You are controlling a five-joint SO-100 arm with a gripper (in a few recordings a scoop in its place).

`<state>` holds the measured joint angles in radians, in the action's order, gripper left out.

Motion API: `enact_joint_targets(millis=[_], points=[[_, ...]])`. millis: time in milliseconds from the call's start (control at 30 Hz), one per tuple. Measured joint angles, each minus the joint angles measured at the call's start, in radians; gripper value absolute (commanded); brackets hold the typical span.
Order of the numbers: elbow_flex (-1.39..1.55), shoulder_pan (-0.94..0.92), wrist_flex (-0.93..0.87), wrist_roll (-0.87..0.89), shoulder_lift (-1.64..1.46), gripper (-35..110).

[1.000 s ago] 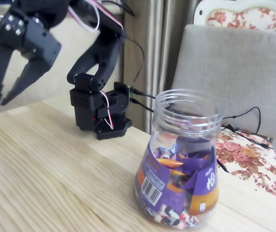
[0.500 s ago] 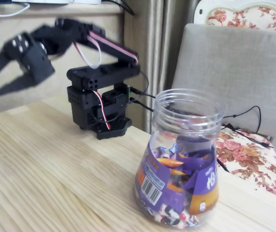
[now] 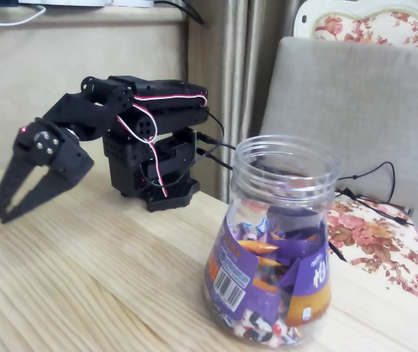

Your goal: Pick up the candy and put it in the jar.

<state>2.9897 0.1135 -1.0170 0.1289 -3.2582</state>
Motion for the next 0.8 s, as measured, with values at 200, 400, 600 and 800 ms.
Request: enact_joint_targets(millis=[200,400,600,800], points=[[0.000,0.026,-0.008,-0.002,0.000,0],[0.000,0.026,-0.011,-0.002,0.000,0],[0.000,0.026,-0.011,-0.002,0.000,0],[0.000,0.026,-0.011,-0.002,0.000,0]])
